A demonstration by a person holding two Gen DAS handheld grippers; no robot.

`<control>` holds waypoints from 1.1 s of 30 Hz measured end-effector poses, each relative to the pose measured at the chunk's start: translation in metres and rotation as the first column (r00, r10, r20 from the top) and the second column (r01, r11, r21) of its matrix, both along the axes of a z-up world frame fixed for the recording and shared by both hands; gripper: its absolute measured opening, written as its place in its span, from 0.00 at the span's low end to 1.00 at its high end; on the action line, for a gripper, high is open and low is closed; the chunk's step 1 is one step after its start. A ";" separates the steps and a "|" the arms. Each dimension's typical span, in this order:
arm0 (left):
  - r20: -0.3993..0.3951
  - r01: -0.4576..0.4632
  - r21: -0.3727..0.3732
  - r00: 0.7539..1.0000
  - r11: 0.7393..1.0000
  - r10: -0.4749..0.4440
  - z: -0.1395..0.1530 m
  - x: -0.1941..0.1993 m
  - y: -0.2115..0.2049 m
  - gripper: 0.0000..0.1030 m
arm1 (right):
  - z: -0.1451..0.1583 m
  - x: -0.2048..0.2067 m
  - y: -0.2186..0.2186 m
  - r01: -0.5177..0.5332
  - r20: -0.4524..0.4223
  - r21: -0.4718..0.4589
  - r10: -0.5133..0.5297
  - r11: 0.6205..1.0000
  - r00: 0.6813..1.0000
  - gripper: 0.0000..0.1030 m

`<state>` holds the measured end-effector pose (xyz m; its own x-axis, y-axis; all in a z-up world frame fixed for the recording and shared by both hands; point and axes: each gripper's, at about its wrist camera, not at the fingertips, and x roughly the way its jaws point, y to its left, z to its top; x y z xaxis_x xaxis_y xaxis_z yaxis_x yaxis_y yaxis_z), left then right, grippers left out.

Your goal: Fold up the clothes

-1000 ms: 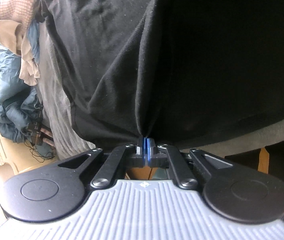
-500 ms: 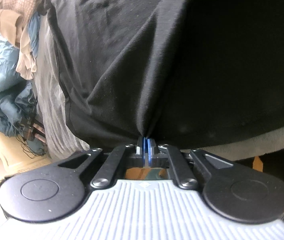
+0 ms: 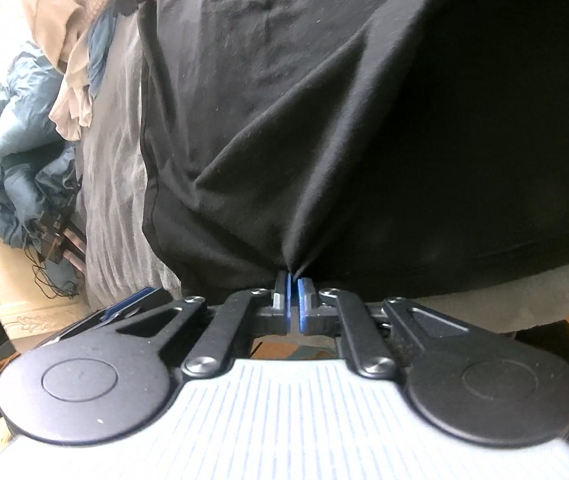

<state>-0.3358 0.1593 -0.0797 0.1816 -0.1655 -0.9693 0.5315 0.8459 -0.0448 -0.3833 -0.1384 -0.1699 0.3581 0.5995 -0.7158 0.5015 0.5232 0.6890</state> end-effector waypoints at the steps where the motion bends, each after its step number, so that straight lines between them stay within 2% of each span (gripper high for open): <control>1: 0.003 0.020 0.005 1.000 1.000 -0.020 -0.002 0.000 -0.007 0.42 | -0.001 0.000 -0.002 0.004 -0.002 0.004 -0.004 1.000 1.000 0.04; 5: 0.011 0.051 0.029 0.999 0.998 -0.052 -0.012 -0.004 -0.024 0.38 | 0.000 0.003 -0.002 -0.007 0.002 0.007 0.007 1.000 1.000 0.04; 11: -0.011 0.011 0.048 1.000 0.999 -0.011 -0.027 -0.002 -0.029 0.36 | 0.002 0.003 0.000 -0.021 0.003 0.014 0.021 1.000 1.000 0.04; 14: -0.010 -0.012 0.046 1.000 0.999 0.012 -0.032 0.002 -0.030 0.31 | 0.002 0.005 0.002 -0.030 0.004 0.012 0.030 0.999 1.000 0.04; 17: -0.015 -0.043 0.019 0.999 0.999 0.044 -0.031 0.005 -0.029 0.10 | 0.003 0.007 0.003 -0.036 0.004 0.009 0.036 0.999 0.999 0.04; 19: -0.037 -0.073 -0.010 0.997 0.997 0.072 -0.027 0.007 -0.025 0.04 | 0.004 0.008 0.008 -0.031 0.005 0.010 0.030 0.999 1.000 0.04; 21: -0.107 -0.139 -0.081 0.986 0.987 0.130 -0.018 0.011 -0.013 0.04 | 0.006 0.008 0.009 -0.030 0.008 0.011 0.030 0.999 1.000 0.04; 23: -0.209 -0.241 -0.169 0.956 0.956 0.204 -0.007 0.014 0.004 0.04 | 0.011 0.008 0.006 -0.033 0.018 0.013 0.033 0.999 0.999 0.04; 25: -0.325 -0.367 -0.260 0.904 0.893 0.276 0.002 0.015 0.025 0.03 | 0.018 0.006 0.000 -0.038 0.035 0.017 0.037 0.999 0.999 0.04; 27: -0.417 -0.474 -0.312 0.847 0.824 0.329 0.003 0.017 0.044 0.03 | 0.026 0.005 -0.005 -0.046 0.051 0.025 0.045 0.999 0.998 0.04; 29: -0.470 -0.547 -0.324 0.801 0.772 0.370 -0.002 0.019 0.060 0.03 | 0.033 0.004 -0.007 -0.056 0.061 0.029 0.054 0.998 0.997 0.04; 33: -0.534 -0.639 -0.306 0.729 0.706 0.428 -0.031 0.025 0.086 0.03 | 0.035 0.005 -0.005 -0.074 0.059 0.030 0.072 0.997 0.996 0.04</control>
<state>-0.3112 0.2457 -0.1106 -0.0010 -0.5860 -0.8103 -0.1638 0.7994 -0.5780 -0.3788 -0.1435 -0.1353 0.3525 0.6483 -0.6749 0.4213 0.5340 0.7330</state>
